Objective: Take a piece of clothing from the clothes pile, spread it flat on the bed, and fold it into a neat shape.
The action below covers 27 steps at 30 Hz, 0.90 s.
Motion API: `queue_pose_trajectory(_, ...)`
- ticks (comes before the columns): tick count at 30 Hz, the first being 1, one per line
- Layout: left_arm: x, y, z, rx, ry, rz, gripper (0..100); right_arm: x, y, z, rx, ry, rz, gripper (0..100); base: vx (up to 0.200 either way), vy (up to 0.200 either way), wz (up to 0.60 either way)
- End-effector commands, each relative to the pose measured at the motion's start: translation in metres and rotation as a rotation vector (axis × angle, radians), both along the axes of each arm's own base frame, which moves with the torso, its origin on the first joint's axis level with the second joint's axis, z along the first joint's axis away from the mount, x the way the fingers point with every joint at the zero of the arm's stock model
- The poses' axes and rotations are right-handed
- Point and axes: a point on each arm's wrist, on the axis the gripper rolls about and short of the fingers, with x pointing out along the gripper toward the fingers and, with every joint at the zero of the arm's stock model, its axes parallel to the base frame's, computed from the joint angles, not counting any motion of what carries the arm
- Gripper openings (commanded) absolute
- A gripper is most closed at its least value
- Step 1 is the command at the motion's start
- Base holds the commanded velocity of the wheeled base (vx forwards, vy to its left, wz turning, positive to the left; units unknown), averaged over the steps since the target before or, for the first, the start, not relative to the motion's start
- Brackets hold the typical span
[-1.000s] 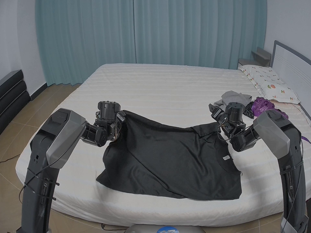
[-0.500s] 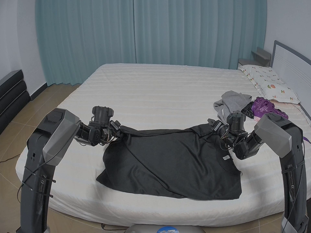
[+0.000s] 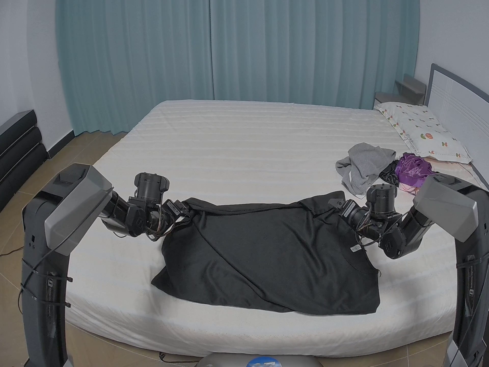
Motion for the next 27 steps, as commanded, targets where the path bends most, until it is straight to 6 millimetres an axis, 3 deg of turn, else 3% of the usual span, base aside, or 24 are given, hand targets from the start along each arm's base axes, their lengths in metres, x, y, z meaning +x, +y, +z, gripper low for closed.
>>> queue_pose_trajectory(1, -0.031, 0.008, 0.027, -0.027, -0.033, 0.009, 100, -0.034, -0.013, 0.024, 0.060, 0.036, 0.017, 100, 0.000, 0.000, 0.00)
queue_pose_trajectory(6, -0.059, 0.013, 0.027, -0.039, -0.042, -0.005, 100, -0.058, -0.017, 0.027, 0.061, 0.066, 0.015, 100, 0.000, 0.000, 0.00)
queue_pose_trajectory(9, -0.088, 0.014, 0.021, -0.041, -0.041, -0.015, 100, -0.082, -0.020, 0.029, 0.060, 0.069, 0.017, 100, 0.000, 0.000, 0.00)
queue_pose_trajectory(13, -0.105, 0.017, 0.017, -0.038, -0.032, -0.015, 100, -0.095, -0.024, 0.026, 0.058, 0.090, 0.014, 100, 0.000, 0.000, 0.00)
queue_pose_trajectory(18, -0.139, 0.021, 0.001, -0.051, -0.008, -0.011, 100, -0.114, -0.051, 0.014, 0.091, 0.132, -0.005, 100, 0.000, 0.000, 0.00)
queue_pose_trajectory(24, -0.143, 0.021, -0.009, -0.068, -0.051, -0.005, 100, -0.126, -0.051, 0.011, 0.111, 0.159, 0.038, 100, 0.000, 0.000, 0.00)
queue_pose_trajectory(27, -0.152, 0.021, -0.024, -0.053, 0.008, -0.013, 100, -0.128, -0.050, 0.005, 0.110, 0.170, 0.040, 100, 0.000, 0.000, 0.00)
